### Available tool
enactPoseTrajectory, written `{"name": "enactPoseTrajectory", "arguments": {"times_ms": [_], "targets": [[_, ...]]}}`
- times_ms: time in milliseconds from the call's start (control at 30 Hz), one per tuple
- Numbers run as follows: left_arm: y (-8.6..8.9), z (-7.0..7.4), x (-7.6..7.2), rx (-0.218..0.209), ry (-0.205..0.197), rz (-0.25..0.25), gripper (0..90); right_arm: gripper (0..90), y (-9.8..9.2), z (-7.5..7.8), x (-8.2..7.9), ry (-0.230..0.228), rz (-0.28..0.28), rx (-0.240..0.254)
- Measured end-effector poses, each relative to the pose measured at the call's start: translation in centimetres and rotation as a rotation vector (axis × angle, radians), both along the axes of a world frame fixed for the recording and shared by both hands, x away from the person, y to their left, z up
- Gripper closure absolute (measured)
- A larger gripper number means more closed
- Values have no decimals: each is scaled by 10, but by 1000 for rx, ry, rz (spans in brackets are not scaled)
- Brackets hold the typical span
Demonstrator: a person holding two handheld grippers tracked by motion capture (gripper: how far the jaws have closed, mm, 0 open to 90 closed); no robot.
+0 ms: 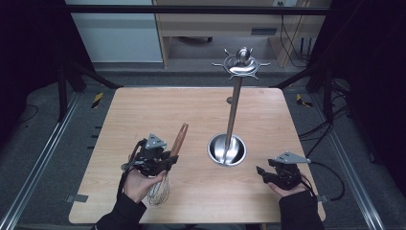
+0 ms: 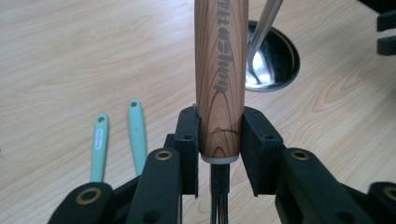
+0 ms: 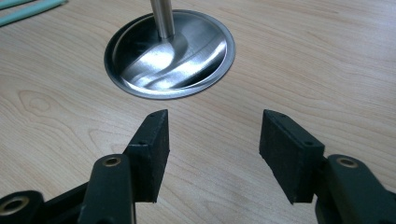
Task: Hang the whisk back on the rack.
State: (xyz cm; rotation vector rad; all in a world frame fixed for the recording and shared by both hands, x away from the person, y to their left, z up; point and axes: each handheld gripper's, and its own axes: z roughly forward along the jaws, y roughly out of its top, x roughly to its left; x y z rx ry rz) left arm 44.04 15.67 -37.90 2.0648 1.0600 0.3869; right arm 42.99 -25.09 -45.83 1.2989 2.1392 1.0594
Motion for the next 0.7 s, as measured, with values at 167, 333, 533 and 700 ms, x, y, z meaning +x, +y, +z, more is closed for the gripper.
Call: {"name": "enactPoseTrajectory", "arguments": {"times_ms": [167,333,533,700], "targets": [[0,10,-6,-33,-51,-4,690,427,0,0,0,-3,4,-1],[1,19,-11,-63,-94,-12,690,428,0,0,0,-5,2,1],[2,38,-16,-113,-151,-24,690,428,-1,0,0,-9,1,0],[1,47,-18,-132,-190,-31,690,419,-1,0,1,-27,-1,-7]]}}
